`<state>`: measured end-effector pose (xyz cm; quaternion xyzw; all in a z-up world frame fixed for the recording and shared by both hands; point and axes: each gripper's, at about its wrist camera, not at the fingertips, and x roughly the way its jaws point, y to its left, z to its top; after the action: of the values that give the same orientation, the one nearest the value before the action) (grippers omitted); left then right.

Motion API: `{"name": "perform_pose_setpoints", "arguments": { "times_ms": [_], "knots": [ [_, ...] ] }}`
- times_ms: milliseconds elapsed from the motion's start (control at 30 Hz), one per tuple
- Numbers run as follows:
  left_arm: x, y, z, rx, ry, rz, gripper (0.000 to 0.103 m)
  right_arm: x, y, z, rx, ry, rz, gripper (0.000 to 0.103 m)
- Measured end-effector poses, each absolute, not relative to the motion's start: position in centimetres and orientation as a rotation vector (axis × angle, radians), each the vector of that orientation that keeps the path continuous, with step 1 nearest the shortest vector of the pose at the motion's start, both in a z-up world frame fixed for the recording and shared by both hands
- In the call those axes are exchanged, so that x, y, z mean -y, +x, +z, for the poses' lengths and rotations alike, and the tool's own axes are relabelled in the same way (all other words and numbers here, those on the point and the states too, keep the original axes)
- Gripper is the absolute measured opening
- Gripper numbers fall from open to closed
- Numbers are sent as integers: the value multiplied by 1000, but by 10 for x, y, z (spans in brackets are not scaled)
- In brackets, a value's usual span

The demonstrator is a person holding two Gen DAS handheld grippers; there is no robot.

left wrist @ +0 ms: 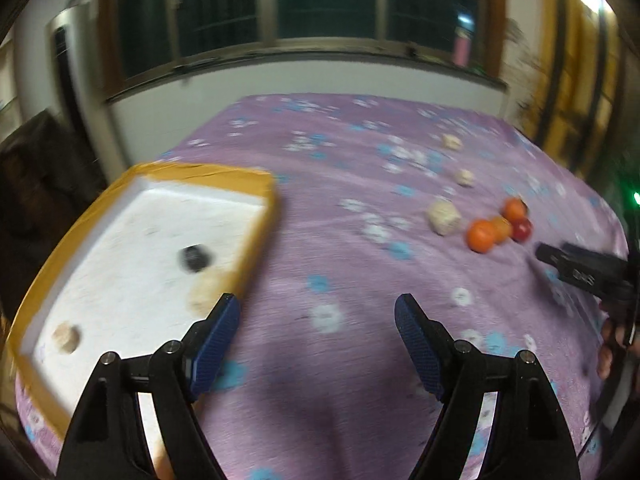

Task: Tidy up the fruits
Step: 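Grasp the red tomato with the right tool while the left grasps a beige ball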

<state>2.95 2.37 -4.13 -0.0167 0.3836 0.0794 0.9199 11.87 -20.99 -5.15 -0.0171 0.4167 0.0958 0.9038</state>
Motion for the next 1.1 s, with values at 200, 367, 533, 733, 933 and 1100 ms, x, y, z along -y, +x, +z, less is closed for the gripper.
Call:
{"name": "perform_pose_setpoints", "arguments": {
  "times_ms": [200,367,533,733,933,1100],
  "knots": [
    [3,67,-51,-820,-4,89,80,213,144,-65,-899,-75,221,57],
    [19,96,-59,-842,-8,44,80,203,166,-74,-912,-89,234,49],
    [33,125,-63,-845,-12,5,80,200,173,-78,-917,-77,251,35],
    [44,158,-66,-871,-72,5,80,206,169,-73,-886,-34,284,35],
    [45,175,-77,-890,-126,62,69,209,169,-71,-875,-8,313,35],
    [37,168,-80,-898,-131,56,66,209,168,-68,-868,2,331,35]
  ]
}}
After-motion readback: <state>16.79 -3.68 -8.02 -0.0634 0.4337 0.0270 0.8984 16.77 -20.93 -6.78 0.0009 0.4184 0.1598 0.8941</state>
